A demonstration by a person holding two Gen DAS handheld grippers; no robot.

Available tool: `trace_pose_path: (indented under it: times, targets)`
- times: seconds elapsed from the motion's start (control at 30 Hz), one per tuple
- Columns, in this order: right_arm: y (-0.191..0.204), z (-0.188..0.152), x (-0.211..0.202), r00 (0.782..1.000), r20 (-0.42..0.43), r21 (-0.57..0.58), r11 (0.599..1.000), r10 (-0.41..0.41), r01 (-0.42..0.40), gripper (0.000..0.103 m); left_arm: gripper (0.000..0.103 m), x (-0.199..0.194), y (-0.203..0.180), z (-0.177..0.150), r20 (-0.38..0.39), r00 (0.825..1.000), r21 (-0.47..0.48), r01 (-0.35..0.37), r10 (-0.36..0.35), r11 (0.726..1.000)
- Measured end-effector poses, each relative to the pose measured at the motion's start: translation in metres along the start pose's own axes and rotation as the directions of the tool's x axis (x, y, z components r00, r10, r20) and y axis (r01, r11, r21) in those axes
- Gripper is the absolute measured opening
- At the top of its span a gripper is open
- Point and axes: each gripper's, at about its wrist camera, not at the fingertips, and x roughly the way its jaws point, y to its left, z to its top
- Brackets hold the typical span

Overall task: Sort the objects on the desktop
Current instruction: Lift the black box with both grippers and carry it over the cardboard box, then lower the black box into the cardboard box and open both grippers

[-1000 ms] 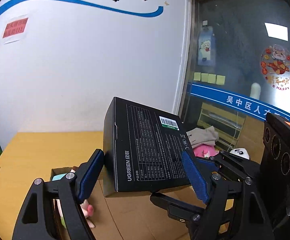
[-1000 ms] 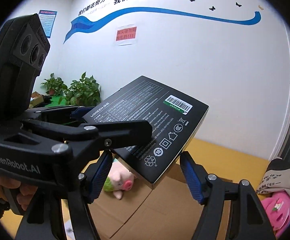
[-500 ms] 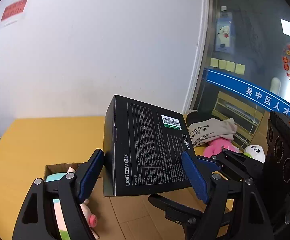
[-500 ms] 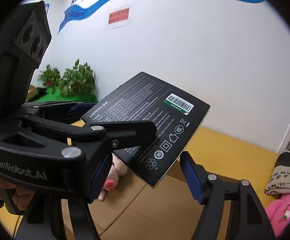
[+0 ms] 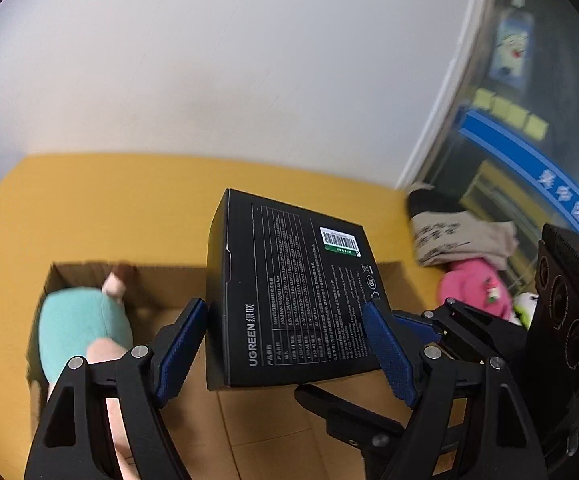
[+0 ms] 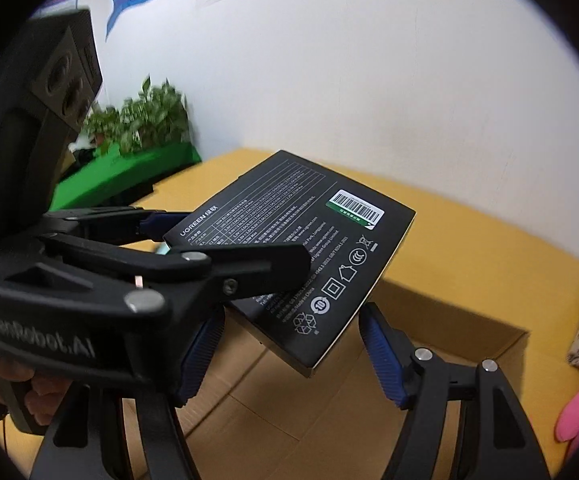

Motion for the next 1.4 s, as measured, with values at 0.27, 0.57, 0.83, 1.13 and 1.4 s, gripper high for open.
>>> trace_pose_path:
  times: [0.27,0.57,0.83,1.13,1.4]
  targets:
    - [-0.009,-0.007,0.057,0.99,-0.119,0.034,0.997,0.079,-0.075,0.069,0.083,0.046,0.03,-0.014,-0.144,0.989,-0.09,-0.06,0.047,0.994]
    - [-0.017,-0.019,0.087,0.981,-0.187,0.026,0.998,0.056,-0.052,0.069,0.085,0.074,0.023,-0.025,-0.184,0.981,-0.06,-0.072,0.059,0.996]
    - [-0.023,-0.018,0.07,0.984,-0.18,0.018,1.0,0.018,-0.015,0.08,0.09,0.049,0.016,-0.023,-0.157,0.986,-0.054,-0.056,0.047,0.997]
    - [0.022,-0.032,-0.054,0.985,0.025,-0.014,0.985,-0.171,0.171,0.085,0.103,-0.131,-0.045,-0.049,0.307,0.931,0.171,-0.255,0.195,0.952]
    - [0.051,-0.095,-0.118,0.991,0.047,0.229,0.967,-0.122,0.108,0.093,0.103,-0.182,-0.054,-0.116,0.257,0.951,0.184,-0.221,0.17,0.958]
